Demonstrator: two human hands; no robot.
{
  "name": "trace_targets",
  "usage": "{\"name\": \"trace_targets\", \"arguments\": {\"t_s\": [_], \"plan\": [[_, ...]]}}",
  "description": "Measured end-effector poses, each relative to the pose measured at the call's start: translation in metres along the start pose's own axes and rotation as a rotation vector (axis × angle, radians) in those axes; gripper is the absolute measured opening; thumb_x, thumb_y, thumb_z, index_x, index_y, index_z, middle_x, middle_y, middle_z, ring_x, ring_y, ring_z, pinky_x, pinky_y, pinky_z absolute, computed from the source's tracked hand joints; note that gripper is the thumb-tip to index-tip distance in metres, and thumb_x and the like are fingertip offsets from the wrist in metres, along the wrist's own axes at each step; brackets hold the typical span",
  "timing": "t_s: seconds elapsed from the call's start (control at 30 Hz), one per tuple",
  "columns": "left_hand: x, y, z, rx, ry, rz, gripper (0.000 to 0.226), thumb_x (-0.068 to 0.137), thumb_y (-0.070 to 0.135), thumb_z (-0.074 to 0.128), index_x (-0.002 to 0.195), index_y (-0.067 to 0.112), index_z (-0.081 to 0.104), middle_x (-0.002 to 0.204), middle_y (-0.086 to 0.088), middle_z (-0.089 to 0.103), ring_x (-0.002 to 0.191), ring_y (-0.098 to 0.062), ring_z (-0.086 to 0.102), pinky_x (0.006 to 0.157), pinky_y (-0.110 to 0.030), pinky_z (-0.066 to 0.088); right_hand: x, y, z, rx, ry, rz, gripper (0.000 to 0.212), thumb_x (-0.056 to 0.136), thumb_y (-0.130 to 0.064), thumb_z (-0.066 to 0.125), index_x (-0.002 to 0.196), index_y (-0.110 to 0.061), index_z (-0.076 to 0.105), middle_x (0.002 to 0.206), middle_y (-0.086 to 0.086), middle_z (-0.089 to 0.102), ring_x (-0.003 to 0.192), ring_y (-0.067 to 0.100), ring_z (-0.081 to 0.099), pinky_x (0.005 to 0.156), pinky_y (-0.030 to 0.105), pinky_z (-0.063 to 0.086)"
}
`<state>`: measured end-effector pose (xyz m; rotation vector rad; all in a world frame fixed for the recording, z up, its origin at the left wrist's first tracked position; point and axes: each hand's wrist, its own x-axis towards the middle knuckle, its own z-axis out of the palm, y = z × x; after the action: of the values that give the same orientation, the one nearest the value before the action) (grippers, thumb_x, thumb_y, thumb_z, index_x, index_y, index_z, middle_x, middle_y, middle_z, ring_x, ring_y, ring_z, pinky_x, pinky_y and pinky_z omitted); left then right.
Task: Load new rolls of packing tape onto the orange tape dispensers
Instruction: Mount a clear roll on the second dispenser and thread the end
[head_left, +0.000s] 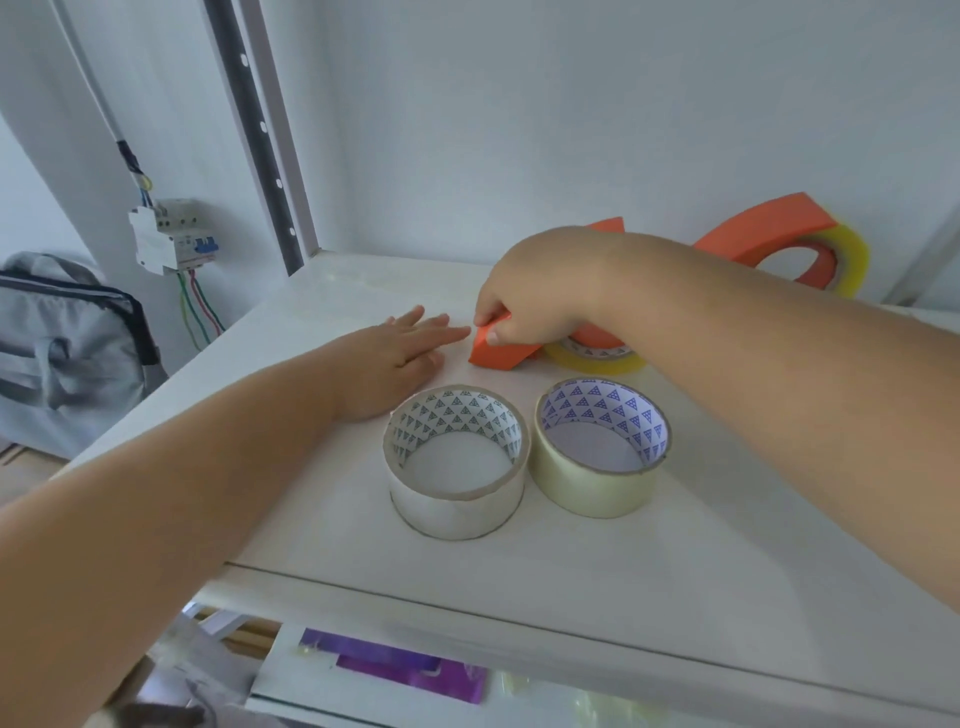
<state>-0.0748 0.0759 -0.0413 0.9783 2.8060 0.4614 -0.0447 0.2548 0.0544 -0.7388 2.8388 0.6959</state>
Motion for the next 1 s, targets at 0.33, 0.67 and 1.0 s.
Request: {"name": "trace_targets", "arguments": {"t_s": [0.33,0.67,1.0], "plan": [[0.004,-0.007,0.003,0.11,-0.065,-0.007,0.045,0.102,0.036,0.018,0.146,0.039,0.012,0.158,0.009,0.003,0.145,-0.008,-0.004,0.116,-0.026,-0.005,0.001,-0.001,-0.002,0.011,-0.026,0.023,0.037,0.096,-0.041,0.041,0.132,-0.035,0.049,0.136,-0.009,0.051,0.124,0.019,0.047,0.092,0.034,0.039],[0.006,-0.01,0.004,0.088,-0.054,-0.005,0.045,0.102,0.037,0.018,0.146,0.041,0.014,0.158,0.012,0.005,0.145,-0.005,-0.002,0.117,-0.027,-0.003,-0.002,0.004,0.001,-0.037,-0.045,0.006,0.041,0.096,-0.041,0.044,0.137,-0.034,0.045,0.14,-0.007,0.046,0.127,0.019,0.043,0.083,0.03,0.032],[0.007,-0.012,0.004,0.075,-0.05,-0.003,0.044,0.101,0.04,0.019,0.145,0.043,0.015,0.157,0.015,0.005,0.144,-0.003,-0.002,0.117,-0.025,-0.004,-0.009,0.01,0.005,-0.009,-0.082,0.026,0.046,0.091,-0.031,0.055,0.136,-0.031,0.046,0.137,-0.007,0.049,0.122,0.018,0.047,0.08,0.028,0.034]]}}
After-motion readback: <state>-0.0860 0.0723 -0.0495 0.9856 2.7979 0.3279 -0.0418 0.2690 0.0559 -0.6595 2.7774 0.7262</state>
